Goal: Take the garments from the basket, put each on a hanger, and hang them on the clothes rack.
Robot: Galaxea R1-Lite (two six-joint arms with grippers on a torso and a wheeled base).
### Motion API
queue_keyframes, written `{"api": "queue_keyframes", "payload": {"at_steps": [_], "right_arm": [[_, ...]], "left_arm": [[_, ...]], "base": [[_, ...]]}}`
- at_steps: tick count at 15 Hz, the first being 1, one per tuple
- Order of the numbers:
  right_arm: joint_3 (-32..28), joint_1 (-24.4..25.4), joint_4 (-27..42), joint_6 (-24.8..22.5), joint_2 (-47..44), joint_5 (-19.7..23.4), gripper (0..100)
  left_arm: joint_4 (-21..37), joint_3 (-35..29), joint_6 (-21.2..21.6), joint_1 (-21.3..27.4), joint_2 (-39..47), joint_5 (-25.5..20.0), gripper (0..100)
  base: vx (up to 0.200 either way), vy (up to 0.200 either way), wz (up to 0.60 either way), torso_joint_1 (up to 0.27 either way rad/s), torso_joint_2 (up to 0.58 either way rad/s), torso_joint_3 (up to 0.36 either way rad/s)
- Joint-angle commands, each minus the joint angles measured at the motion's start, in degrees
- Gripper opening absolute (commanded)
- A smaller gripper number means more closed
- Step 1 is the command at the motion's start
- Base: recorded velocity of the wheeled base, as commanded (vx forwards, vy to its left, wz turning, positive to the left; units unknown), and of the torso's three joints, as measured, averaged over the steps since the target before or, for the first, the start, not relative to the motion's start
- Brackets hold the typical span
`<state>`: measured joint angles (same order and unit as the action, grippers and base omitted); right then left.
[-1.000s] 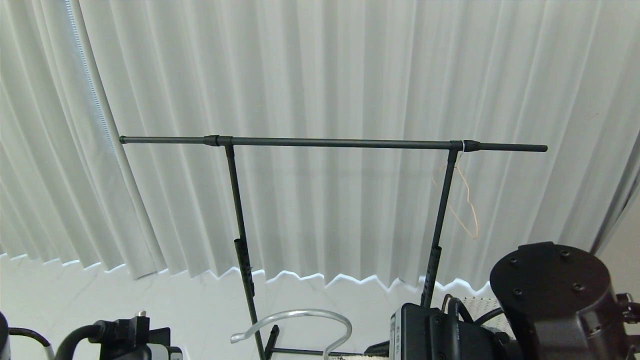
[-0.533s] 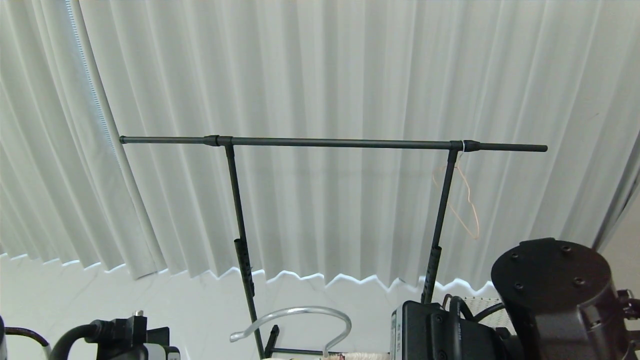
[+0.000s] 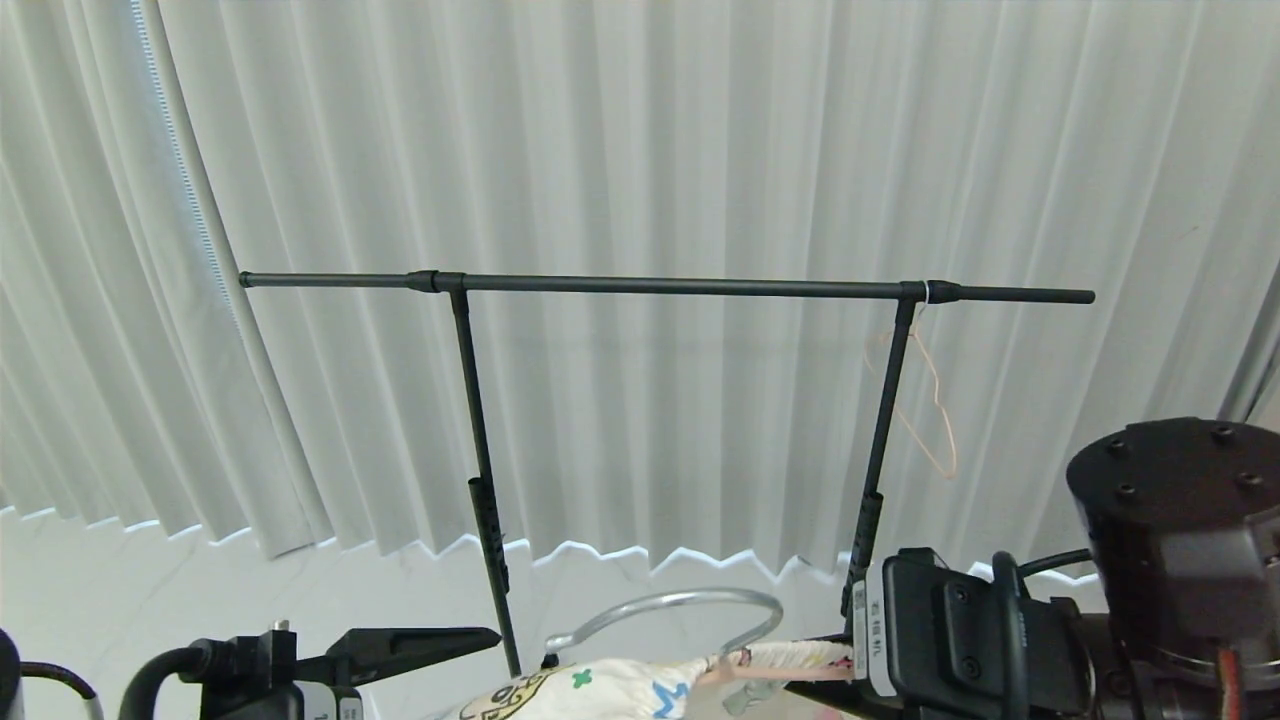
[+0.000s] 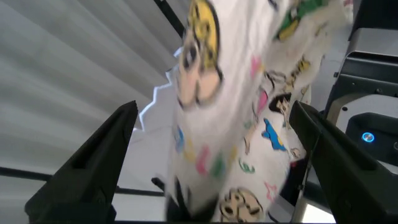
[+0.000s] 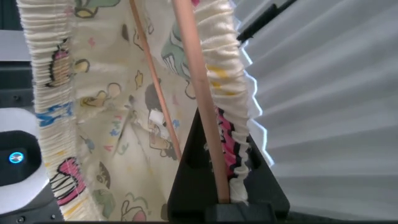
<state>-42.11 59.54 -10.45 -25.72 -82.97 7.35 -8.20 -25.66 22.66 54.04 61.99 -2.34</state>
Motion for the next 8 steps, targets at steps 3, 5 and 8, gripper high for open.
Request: {"api": "queue_keyframes", "payload": {"at_steps": [3,5,8], "right_arm": [[2.6,-5.3,0.5,0.0,3.5,0.2,0],[3.4,-7.2,0.5,0.0,4.7,0.3,0],[3.3,-7.6,0.3,0.0,4.7,0.5,0]], "left_arm": [[-0.2,4.0,-0.1,-6.9,-5.4,0.0,100],[-0.2,6.8,0.0,-14.4,-9.5,0.0,100],[-0.2,11.9,-0.7,-18.6,-12.5,0.0,100]], "base": [[0.0,0.0,0.0,0.0,0.0,0.0],[0.0,0.0,0.0,0.0,0.0,0.0],[0.0,0.0,0.0,0.0,0.0,0.0]]}}
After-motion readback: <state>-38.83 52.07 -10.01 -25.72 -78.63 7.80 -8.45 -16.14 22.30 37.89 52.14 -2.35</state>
